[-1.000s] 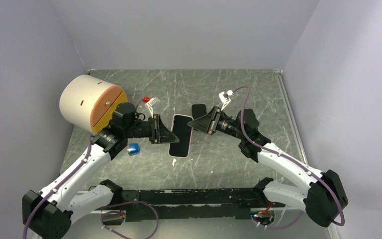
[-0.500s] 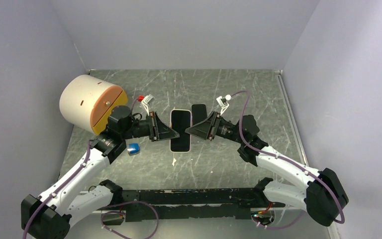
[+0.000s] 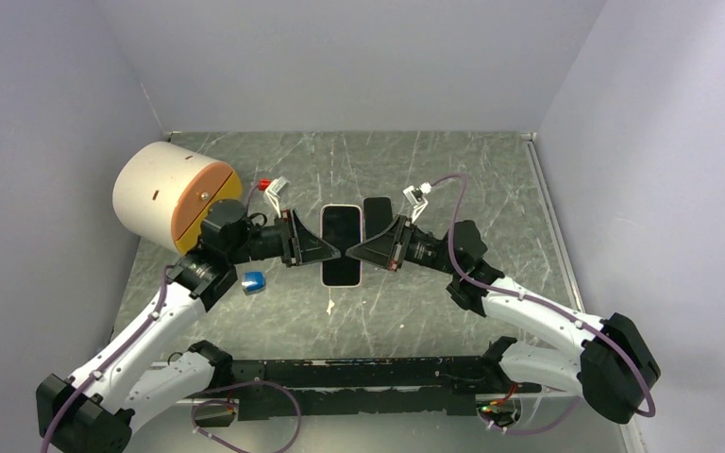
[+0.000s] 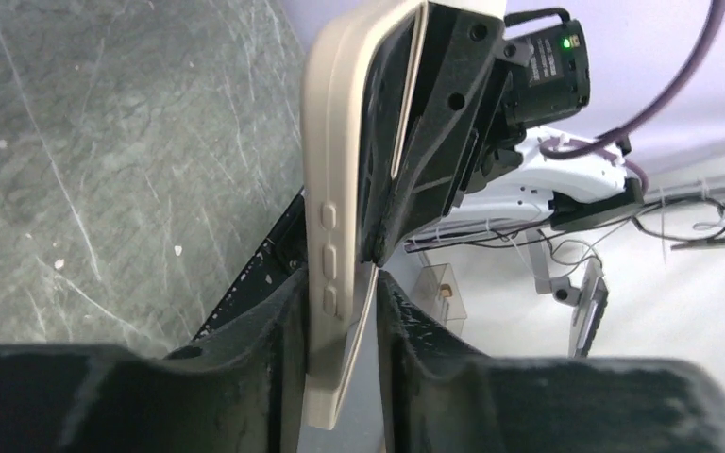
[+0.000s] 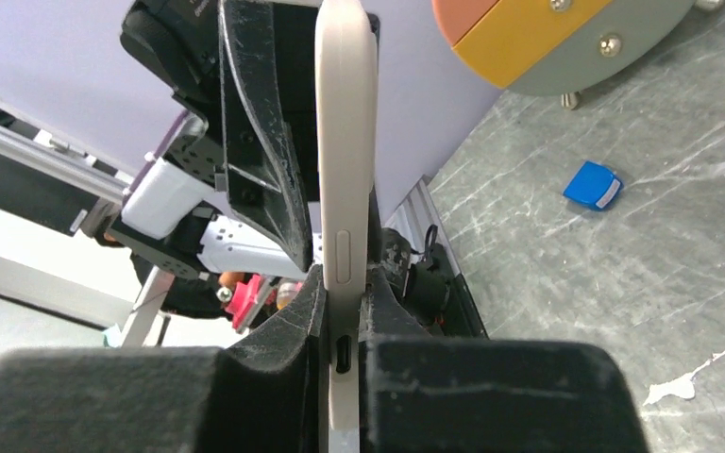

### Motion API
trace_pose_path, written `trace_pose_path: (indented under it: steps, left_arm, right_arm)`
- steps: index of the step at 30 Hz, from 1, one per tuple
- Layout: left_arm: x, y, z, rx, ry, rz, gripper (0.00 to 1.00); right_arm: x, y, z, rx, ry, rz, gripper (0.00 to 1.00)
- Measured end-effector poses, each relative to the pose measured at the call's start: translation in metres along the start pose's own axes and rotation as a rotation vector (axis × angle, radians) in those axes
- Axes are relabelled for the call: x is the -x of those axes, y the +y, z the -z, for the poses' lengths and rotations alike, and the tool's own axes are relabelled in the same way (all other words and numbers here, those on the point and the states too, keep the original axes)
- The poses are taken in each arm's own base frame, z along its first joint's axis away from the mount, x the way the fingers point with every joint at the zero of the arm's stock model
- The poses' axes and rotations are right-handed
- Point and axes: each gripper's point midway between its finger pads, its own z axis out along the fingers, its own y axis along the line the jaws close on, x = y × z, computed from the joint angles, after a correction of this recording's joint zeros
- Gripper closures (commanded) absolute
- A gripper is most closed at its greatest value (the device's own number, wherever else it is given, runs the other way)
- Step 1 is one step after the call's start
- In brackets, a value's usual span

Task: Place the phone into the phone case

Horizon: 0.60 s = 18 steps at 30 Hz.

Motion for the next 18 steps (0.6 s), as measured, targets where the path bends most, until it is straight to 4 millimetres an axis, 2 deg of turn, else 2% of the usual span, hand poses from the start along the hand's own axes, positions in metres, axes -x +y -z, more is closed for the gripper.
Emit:
trace_pose_path:
  steps: [3, 5, 12, 18]
  left_arm:
    - [0.003, 0.006, 0.001, 0.061, -0.014, 0.018, 0.43]
    - [0.007, 0.01, 0.004, 0.11, -0.034, 0.028, 0.4]
    - [0.022, 0.015, 0.013, 0.225, -0.103, 0.012, 0.43]
    - [0.024, 0.027, 0.008, 0.268, -0.094, 0.023, 0.45]
  right_arm:
    - [-0.003, -0.001, 0.0, 0.0, 0.009, 0.025, 1.0]
    - [-0.007, -0.006, 0.001, -0.015, 0.026, 0.032, 1.0]
    - [-0.018, -0.015, 0.004, -0.042, 0.08, 0.048, 1.0]
    - [-0.027, -0.017, 0.009, -0.045, 0.108, 0.051, 1.0]
